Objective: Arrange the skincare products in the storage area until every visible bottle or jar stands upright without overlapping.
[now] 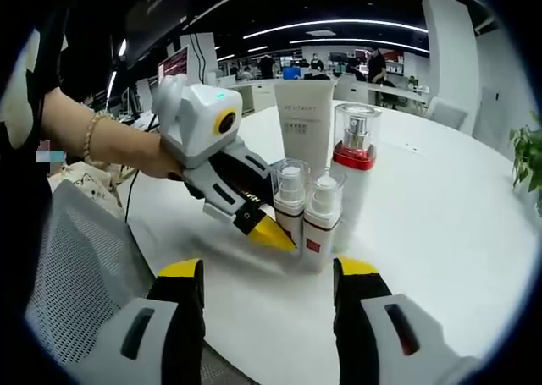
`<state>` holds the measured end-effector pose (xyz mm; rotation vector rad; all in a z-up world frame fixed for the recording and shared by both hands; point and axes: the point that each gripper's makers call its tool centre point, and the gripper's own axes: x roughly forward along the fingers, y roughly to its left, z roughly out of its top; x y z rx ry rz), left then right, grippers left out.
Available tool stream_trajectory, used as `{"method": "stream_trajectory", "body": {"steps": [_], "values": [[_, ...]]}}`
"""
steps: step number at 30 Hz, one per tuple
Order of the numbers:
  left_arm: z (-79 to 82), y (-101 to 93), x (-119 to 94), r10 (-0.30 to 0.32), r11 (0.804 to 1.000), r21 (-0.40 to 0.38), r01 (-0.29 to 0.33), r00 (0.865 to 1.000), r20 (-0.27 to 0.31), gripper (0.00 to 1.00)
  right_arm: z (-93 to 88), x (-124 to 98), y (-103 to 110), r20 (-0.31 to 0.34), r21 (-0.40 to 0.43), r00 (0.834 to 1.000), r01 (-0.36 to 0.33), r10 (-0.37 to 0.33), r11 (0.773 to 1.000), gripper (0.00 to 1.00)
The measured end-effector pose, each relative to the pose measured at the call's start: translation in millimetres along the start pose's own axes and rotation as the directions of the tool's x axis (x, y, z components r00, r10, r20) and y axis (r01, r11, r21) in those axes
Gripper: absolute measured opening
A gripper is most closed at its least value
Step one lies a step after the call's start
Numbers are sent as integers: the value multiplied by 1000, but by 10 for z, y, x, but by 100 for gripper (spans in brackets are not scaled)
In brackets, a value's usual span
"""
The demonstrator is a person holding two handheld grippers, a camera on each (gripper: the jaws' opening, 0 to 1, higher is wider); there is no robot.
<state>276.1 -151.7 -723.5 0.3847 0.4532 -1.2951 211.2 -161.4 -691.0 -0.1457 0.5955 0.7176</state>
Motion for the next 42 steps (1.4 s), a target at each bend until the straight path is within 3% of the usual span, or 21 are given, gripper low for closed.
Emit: {"method": "stream_trajectory", "body": {"steps": [10, 18, 33, 42], "values": [[-52, 13, -6, -3, 1000, -29, 2, 1000, -17, 21, 9, -5, 4, -3, -1, 1000, 2, -2, 1000, 62], [-50, 16, -110, 9, 999, -45, -10, 1000, -23, 29, 57, -30, 35, 0, -10, 1000, 5, -5, 1000, 64], [-97, -35, -522, 78, 989, -123, -85, 995, -60, 49, 168, -75, 109, 18, -50, 1000, 12, -12, 999, 75], [-268, -55, -881, 150, 963, -216, -164, 986, -79, 57, 174, -122, 82, 19, -62, 999, 27, -26, 998, 81]]}}
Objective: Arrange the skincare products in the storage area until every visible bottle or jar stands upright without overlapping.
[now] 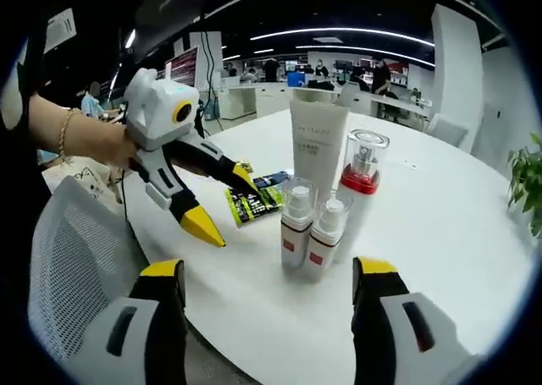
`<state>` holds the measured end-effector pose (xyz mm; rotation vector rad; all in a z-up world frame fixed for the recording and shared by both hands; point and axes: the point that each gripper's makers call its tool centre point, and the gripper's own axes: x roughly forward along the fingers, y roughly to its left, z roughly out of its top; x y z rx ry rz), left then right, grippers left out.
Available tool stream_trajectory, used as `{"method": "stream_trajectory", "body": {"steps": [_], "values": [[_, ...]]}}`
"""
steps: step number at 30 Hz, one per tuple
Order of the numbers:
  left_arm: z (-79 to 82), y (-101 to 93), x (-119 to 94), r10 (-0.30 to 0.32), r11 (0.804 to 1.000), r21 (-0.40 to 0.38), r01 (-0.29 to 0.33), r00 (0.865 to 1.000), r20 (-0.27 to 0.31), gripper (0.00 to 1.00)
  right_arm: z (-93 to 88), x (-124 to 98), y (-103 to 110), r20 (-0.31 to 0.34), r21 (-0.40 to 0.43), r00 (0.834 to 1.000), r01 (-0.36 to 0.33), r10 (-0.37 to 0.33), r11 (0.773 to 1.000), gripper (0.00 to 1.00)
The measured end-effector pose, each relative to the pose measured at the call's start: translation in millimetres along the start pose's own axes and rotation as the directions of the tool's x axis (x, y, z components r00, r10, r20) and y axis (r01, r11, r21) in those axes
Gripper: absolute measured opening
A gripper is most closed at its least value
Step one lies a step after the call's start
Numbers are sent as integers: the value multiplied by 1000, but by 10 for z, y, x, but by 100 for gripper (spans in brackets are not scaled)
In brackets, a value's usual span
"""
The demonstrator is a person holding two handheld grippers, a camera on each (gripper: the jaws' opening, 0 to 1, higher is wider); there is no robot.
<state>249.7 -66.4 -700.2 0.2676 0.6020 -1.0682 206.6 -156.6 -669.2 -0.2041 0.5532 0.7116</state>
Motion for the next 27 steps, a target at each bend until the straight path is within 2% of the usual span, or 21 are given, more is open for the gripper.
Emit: {"method": "stream_trajectory", "body": {"steps": [7, 11, 19, 24, 27], "values": [[-117, 40, -276, 63, 990, -131, -60, 998, 22, 67, -5, -45, -3, 4, 16, 1000, 15, -15, 1000, 85], [-207, 59, -424, 98, 978, -187, -92, 995, 20, 68, -9, -54, 18, 8, 30, 1000, 11, -11, 999, 86], [-423, 97, -731, 185, 940, -296, -172, 983, 15, 77, 1, -72, 95, 13, 40, 1000, -3, 2, 999, 88], [-519, 102, -918, 237, 910, -353, -218, 971, 12, 85, 43, -93, 112, 28, 41, 1000, -6, 5, 999, 88], [-558, 89, -1011, 256, 899, -371, -234, 967, 10, 89, 49, -101, 112, 34, 40, 999, -5, 3, 999, 88]]}}
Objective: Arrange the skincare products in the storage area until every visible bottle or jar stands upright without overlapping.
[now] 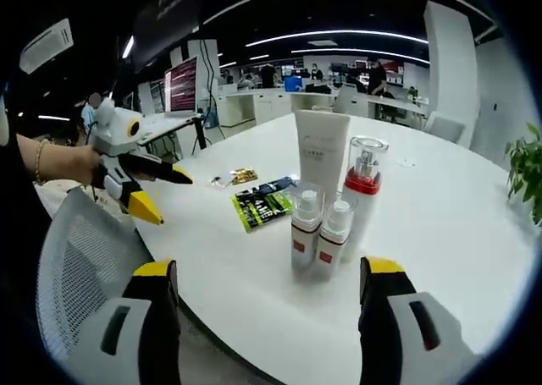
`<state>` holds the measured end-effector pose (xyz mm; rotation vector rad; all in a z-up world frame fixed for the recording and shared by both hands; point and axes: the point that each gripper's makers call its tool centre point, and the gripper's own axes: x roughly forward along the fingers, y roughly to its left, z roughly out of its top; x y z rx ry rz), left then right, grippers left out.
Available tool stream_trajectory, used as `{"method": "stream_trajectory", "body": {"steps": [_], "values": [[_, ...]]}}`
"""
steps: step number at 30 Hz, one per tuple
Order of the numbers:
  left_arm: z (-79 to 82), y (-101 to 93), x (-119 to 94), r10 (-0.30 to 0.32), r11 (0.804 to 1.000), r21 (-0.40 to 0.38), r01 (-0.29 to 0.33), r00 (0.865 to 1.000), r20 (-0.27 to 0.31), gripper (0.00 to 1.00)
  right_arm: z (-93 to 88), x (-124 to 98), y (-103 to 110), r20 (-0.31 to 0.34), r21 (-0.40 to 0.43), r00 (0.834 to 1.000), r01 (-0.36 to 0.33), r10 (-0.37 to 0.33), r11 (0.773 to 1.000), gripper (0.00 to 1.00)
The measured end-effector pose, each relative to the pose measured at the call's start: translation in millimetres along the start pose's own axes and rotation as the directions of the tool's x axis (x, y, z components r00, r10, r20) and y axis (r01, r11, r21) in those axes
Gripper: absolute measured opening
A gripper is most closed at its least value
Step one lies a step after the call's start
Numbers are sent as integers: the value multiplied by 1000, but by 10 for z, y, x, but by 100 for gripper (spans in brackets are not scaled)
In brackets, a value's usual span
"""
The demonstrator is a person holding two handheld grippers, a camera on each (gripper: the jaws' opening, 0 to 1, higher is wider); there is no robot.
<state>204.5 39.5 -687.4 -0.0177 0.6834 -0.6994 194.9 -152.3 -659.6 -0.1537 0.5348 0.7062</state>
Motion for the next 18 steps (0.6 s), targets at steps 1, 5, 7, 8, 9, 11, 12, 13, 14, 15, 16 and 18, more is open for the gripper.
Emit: {"method": "stream_trajectory", "body": {"steps": [1, 5, 7, 8, 9, 11, 12, 13, 14, 15, 16, 18], "values": [[2, -6, -37, 8, 1000, -4, -8, 1000, 1, 89, 6, -7, 1, 4, 0, 1000, 0, 0, 1000, 88], [-44, 32, -124, 27, 999, -18, -27, 1000, 4, 92, 10, -30, 8, 8, -5, 1000, 0, 0, 1000, 88], [-63, 7, -179, 35, 999, -20, -35, 999, 9, 93, 21, -50, 17, 12, -8, 1000, 2, -2, 1000, 88], [-76, -8, -196, 38, 999, -23, -37, 999, 9, 93, 26, -59, 16, 14, -8, 1000, 3, -3, 1000, 88], [-82, -13, -202, 40, 999, -25, -39, 999, 9, 94, 27, -63, 16, 15, -8, 1000, 3, -3, 1000, 88], [-112, -19, -224, 45, 999, -30, -45, 999, 7, 95, 37, -78, 15, 19, -9, 1000, 3, -3, 1000, 88], [-135, -17, -234, 49, 998, -35, -49, 999, 3, 95, 38, -84, 18, 20, -10, 1000, 4, -4, 1000, 88], [-146, -15, -238, 50, 998, -38, -50, 999, 0, 95, 39, -92, 16, 20, -12, 1000, 5, -5, 1000, 88], [-162, -17, -245, 50, 998, -41, -50, 999, -2, 95, 46, -106, 12, 24, -11, 1000, 6, -6, 1000, 88], [-187, 1, -242, 51, 998, -43, -51, 999, -7, 95, 50, -112, 9, 27, -10, 1000, 7, -7, 1000, 88], [-192, 6, -241, 53, 998, -40, -54, 999, -11, 95, 46, -117, -5, 28, -10, 1000, 9, -9, 1000, 88], [-192, 35, -232, 58, 998, -36, -59, 998, -14, 96, 45, -122, -14, 28, -10, 1000, 12, -11, 1000, 87]]}}
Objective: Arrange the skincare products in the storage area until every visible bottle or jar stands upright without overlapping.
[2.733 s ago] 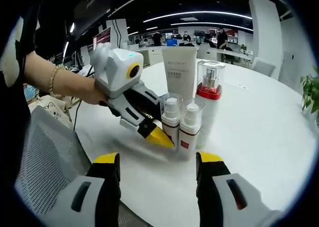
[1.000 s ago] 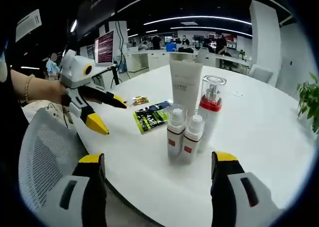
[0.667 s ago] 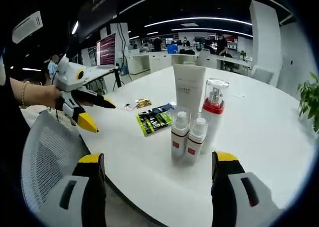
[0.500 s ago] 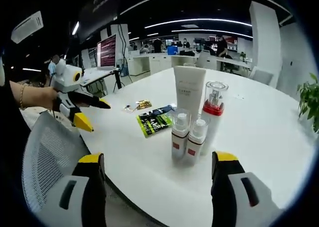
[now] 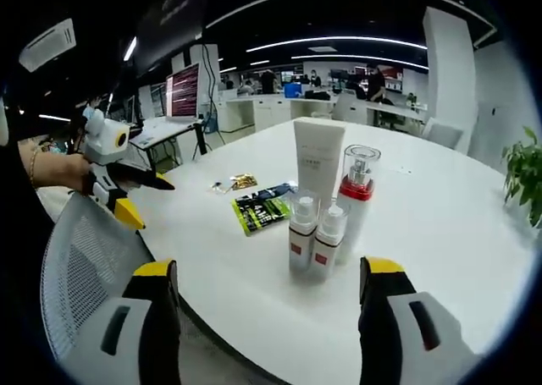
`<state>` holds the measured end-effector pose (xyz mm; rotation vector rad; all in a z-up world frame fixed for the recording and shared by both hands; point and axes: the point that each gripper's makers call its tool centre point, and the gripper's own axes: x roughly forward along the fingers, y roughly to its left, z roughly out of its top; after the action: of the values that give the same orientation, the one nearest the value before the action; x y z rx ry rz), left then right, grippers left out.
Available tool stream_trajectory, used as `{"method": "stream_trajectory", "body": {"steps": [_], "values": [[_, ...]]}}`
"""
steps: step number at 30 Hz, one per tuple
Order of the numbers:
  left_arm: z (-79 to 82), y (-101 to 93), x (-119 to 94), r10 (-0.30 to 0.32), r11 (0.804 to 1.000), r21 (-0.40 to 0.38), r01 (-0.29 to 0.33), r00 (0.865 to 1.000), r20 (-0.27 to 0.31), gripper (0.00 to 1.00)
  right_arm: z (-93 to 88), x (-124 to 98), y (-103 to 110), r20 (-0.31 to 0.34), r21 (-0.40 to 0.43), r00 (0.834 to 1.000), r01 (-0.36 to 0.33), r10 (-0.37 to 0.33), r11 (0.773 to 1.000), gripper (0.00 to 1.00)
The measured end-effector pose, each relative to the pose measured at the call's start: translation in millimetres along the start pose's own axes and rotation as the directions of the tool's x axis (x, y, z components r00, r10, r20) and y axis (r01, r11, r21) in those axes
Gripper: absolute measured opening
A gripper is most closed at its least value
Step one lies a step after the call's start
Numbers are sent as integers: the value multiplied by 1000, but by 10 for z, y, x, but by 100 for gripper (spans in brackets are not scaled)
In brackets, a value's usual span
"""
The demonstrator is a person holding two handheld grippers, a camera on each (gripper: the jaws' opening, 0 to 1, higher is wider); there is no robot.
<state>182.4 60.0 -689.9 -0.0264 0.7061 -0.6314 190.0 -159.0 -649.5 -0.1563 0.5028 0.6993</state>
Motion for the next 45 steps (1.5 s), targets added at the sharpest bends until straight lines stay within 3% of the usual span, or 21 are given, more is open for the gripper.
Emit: {"method": "stream_trajectory", "body": {"steps": [21, 33, 45], "values": [[36, -52, 127, 14, 1000, 15, -14, 999, -37, 99, 5, -1, 61, 5, -21, 1000, -18, 18, 1000, 87], [132, 13, 479, 31, 998, 51, -25, 994, -105, 99, 18, -8, 52, 7, -35, 1000, -10, 10, 999, 86], [247, 155, 908, 61, 990, 133, -36, 980, -190, 99, -4, -6, 38, -4, -27, 1000, -2, 2, 1000, 85]]}}
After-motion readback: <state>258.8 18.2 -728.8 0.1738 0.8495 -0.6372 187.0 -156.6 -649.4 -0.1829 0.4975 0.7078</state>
